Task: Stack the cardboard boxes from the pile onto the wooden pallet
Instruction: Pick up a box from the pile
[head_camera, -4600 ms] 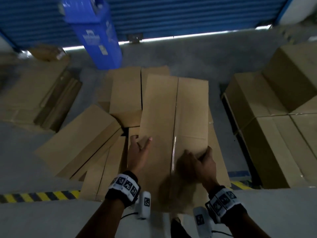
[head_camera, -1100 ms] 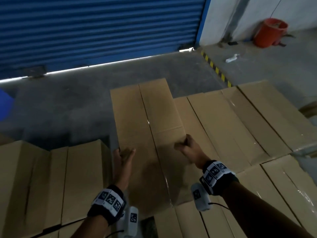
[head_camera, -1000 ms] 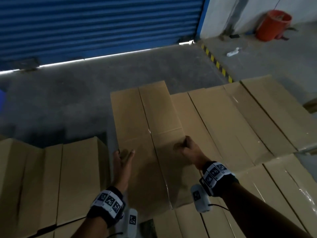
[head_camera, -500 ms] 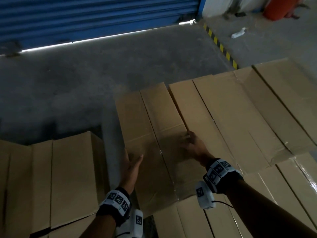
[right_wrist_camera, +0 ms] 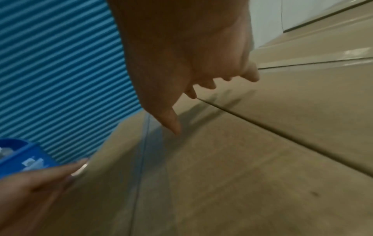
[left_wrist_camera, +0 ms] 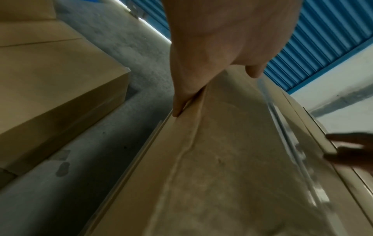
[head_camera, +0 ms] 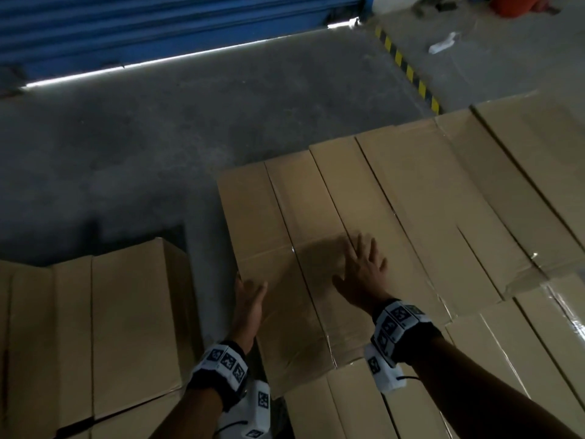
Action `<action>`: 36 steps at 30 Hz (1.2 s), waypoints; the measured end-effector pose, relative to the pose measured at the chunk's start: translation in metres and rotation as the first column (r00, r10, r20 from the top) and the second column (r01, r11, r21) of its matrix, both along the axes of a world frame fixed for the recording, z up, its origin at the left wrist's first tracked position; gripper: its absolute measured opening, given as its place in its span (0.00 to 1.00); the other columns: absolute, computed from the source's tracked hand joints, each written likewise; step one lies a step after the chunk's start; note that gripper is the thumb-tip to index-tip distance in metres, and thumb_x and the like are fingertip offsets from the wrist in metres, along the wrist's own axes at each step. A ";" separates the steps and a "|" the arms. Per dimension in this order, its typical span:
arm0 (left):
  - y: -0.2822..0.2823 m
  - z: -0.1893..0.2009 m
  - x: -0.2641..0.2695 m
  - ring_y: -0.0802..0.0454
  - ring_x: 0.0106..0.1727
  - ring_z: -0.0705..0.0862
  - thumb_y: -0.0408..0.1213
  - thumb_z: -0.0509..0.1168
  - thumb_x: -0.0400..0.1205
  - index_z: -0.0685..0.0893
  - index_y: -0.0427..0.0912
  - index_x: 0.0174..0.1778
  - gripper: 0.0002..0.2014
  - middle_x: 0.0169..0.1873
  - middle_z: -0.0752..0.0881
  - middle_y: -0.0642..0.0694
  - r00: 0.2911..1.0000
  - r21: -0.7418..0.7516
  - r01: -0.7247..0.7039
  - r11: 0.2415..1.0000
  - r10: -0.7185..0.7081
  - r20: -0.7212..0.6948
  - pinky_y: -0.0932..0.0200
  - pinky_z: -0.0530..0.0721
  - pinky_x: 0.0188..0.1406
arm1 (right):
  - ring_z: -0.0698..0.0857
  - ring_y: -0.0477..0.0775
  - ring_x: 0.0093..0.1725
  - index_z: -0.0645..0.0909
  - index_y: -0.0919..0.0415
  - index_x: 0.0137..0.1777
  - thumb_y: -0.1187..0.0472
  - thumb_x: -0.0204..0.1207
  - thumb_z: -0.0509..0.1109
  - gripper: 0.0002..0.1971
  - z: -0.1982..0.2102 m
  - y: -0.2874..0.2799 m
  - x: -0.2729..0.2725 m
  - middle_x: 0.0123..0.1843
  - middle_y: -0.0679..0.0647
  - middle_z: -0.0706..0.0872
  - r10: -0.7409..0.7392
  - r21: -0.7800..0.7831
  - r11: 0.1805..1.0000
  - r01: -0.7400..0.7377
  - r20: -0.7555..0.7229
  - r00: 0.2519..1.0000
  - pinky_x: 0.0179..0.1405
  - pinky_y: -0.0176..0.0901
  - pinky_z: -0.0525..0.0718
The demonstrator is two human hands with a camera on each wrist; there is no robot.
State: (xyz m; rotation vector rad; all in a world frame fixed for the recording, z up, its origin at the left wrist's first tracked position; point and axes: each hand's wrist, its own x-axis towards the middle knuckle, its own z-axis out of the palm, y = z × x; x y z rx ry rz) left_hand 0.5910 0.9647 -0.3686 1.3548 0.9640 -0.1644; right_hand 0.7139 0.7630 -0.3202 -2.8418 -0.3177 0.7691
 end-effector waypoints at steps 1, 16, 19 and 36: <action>0.000 -0.004 0.001 0.48 0.81 0.68 0.48 0.60 0.89 0.49 0.46 0.90 0.37 0.84 0.63 0.50 1.000 0.009 -0.013 1.000 0.013 -0.019 0.60 0.70 0.67 | 0.36 0.70 0.86 0.41 0.51 0.88 0.39 0.79 0.67 0.48 -0.008 -0.005 -0.002 0.89 0.58 0.35 0.029 -0.012 1.000 -0.029 -0.032 0.999 0.82 0.76 0.49; 0.005 -0.004 -0.008 0.40 0.87 0.59 0.52 0.59 0.89 0.42 0.47 0.90 0.40 0.89 0.53 0.42 0.983 0.220 0.184 0.958 -0.178 -0.047 0.41 0.63 0.85 | 0.36 0.66 0.87 0.39 0.50 0.88 0.38 0.78 0.69 0.51 -0.005 -0.021 -0.005 0.88 0.55 0.33 0.113 -0.025 0.993 -0.115 -0.060 0.992 0.84 0.69 0.49; -0.008 -0.011 -0.013 0.43 0.89 0.52 0.50 0.64 0.87 0.39 0.44 0.90 0.45 0.90 0.46 0.43 0.975 0.363 0.215 0.907 -0.217 -0.035 0.46 0.57 0.86 | 0.35 0.62 0.87 0.38 0.49 0.88 0.41 0.78 0.70 0.50 -0.005 -0.030 -0.006 0.88 0.53 0.32 0.145 -0.026 0.989 -0.147 -0.067 0.987 0.85 0.64 0.48; -0.159 0.000 -0.051 0.33 0.88 0.49 0.68 0.61 0.78 0.49 0.44 0.90 0.51 0.88 0.49 0.33 0.375 0.867 0.498 -0.001 -0.901 -0.217 0.29 0.63 0.82 | 0.29 0.58 0.85 0.29 0.52 0.86 0.64 0.73 0.70 0.56 0.005 -0.153 -0.059 0.85 0.53 0.26 0.329 -0.142 0.930 -0.338 -0.087 0.940 0.85 0.66 0.39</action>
